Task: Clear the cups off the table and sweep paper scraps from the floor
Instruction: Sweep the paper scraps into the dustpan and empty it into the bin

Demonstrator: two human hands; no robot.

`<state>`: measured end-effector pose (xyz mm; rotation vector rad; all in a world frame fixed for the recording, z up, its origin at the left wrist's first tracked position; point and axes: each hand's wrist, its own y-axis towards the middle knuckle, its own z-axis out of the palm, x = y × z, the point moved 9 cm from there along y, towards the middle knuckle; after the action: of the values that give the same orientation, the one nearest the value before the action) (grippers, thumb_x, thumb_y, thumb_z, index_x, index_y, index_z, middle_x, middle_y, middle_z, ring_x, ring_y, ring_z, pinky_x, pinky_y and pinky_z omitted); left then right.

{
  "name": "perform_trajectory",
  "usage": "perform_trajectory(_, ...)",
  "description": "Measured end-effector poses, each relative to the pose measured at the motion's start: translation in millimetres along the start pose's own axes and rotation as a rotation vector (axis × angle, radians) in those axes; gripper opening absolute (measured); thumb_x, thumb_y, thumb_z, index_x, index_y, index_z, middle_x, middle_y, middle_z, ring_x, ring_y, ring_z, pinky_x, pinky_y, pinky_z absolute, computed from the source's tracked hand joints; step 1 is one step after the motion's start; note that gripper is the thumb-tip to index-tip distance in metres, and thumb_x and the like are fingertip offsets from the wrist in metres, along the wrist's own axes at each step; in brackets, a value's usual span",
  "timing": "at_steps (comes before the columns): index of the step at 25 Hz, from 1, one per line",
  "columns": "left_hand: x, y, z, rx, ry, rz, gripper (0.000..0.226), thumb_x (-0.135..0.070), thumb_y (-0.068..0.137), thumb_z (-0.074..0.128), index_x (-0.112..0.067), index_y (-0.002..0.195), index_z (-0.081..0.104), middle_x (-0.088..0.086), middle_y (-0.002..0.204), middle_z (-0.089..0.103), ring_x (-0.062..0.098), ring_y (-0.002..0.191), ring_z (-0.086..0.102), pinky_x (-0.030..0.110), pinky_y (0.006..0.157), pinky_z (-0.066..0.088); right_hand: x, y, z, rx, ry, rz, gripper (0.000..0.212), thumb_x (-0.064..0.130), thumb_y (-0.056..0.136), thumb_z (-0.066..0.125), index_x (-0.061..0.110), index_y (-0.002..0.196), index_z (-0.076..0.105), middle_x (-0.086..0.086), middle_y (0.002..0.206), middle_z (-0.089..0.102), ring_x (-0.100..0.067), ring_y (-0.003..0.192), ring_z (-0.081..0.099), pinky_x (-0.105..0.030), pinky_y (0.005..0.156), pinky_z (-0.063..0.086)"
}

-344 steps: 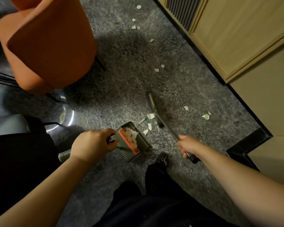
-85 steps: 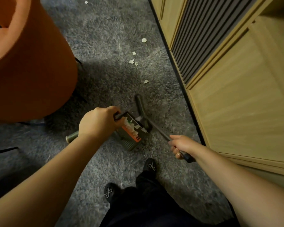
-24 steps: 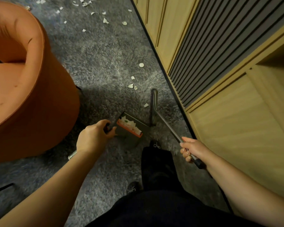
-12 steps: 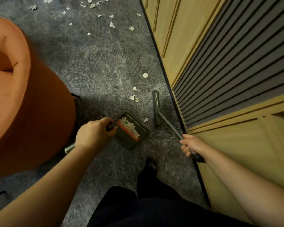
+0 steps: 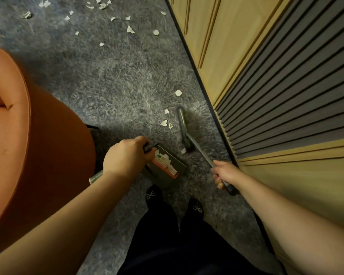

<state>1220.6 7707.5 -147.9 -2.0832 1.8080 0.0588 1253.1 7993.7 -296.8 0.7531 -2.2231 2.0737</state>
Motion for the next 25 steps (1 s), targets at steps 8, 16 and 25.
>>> perform_trajectory(8, 10, 16, -5, 0.016, -0.025, 0.042, 0.029, -0.048, 0.088, 0.059, -0.023, 0.100, 0.064, 0.003, 0.080, 0.067, 0.028, 0.072, 0.064, 0.032, 0.056, 0.050, 0, -41, 41, 0.084, 0.041, 0.048, 0.058, 0.004, 0.100, 0.040, 0.018, 0.152, 0.018, -0.006, 0.066, 0.041, -0.005, 0.033, 0.035, -0.014, 0.033, 0.028)
perform_trajectory(16, 27, 14, -11, 0.035, -0.038, 0.109, 0.034, -0.053, 0.084, 0.062, -0.029, 0.108, 0.064, 0.002, 0.086, 0.070, 0.027, 0.078, 0.066, 0.031, 0.060, 0.049, 1, -78, 40, 0.069, 0.111, -0.004, 0.059, 0.005, 0.100, 0.041, 0.022, 0.152, 0.017, -0.004, 0.063, 0.041, -0.004, 0.033, 0.033, -0.016, 0.033, 0.028)
perform_trajectory(25, 50, 39, -36, 0.067, 0.018, 0.210, 0.034, -0.050, 0.085, 0.065, -0.030, 0.112, 0.067, 0.002, 0.089, 0.072, 0.025, 0.079, 0.067, 0.032, 0.062, 0.052, 8, -44, 27, -0.003, 0.226, 0.037, 0.060, 0.003, 0.101, 0.039, 0.020, 0.153, 0.014, -0.006, 0.063, 0.039, -0.006, 0.029, 0.032, -0.015, 0.033, 0.028)
